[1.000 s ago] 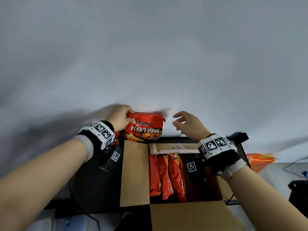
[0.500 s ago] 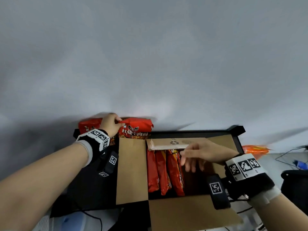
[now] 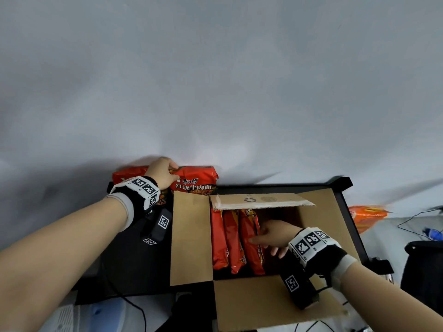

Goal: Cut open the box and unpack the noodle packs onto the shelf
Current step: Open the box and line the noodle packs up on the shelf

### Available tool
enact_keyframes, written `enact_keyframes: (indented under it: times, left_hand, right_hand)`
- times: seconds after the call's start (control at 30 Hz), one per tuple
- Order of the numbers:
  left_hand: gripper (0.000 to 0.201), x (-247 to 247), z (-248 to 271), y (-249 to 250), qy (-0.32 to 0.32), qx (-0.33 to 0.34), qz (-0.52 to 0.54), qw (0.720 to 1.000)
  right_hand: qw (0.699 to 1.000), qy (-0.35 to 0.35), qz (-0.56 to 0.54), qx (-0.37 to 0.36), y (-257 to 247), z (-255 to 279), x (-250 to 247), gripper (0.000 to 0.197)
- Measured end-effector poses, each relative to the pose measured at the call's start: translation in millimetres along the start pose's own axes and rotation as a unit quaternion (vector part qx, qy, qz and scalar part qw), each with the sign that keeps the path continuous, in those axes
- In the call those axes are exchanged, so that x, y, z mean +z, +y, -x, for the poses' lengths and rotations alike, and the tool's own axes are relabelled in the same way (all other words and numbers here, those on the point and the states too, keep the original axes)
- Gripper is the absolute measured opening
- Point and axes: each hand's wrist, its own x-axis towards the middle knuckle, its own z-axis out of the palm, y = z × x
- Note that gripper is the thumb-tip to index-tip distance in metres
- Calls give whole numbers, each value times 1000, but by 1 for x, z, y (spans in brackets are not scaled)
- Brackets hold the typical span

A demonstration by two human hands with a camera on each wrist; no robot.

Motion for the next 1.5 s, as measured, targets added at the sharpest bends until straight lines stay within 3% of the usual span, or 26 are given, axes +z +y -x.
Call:
enact_keyframes:
  times: [0.13, 0.27, 0.37, 0.53, 0.7, 0.83, 0.97, 1.07, 1.17, 1.2, 1.27, 1.4, 1.5]
  left_hand:
    - [18, -10, 3, 2, 13, 21, -11, 1000]
    - [12, -28, 12, 8, 39, 55, 20, 998]
    - [15, -43, 24, 25, 35, 87, 74, 993]
    - [11, -52, 49, 69, -76, 130, 150, 977]
    - [16, -47, 70, 117, -172, 176, 157, 956]
    - [29, -35, 85, 156, -264, 214, 113, 934]
    - [44, -33, 88, 174, -260, 230, 26, 937]
    - [58, -34, 85, 158, -269, 165, 43, 948]
    - [101, -29, 82, 125, -313, 146, 17, 938]
    - [104, -25, 82, 114, -332, 143, -8, 932]
    - [85, -17, 84, 97, -352, 127, -73, 925]
    - [76, 5, 80, 76, -317, 133, -105, 933]
    - [34, 14, 75, 70, -286, 145, -47, 946]
  right_hand:
    - [1000, 8, 9, 29, -5, -13, 6, 62]
    - [999, 21, 20, 40, -6, -16, 2, 52]
    - [994, 74, 72, 41, 5, -16, -10, 49]
    - [977, 163, 135, 29, 25, 1, -26, 56]
    - [987, 118, 73, -86, 23, 64, -71, 35]
    - [972, 135, -5, -194, 9, 127, -107, 22]
    - [944, 214, -20, -249, -5, 160, -142, 16]
    - [926, 282, 22, -248, -16, 165, -166, 13]
    - [921, 320, 77, -208, -34, 149, -183, 28]
    - [922, 318, 101, -197, -41, 139, -184, 32]
    - [925, 299, 138, -191, -59, 117, -179, 36]
    - [916, 283, 228, -168, -89, 54, -157, 47]
    - [914, 274, 281, -105, -95, 1, -145, 42]
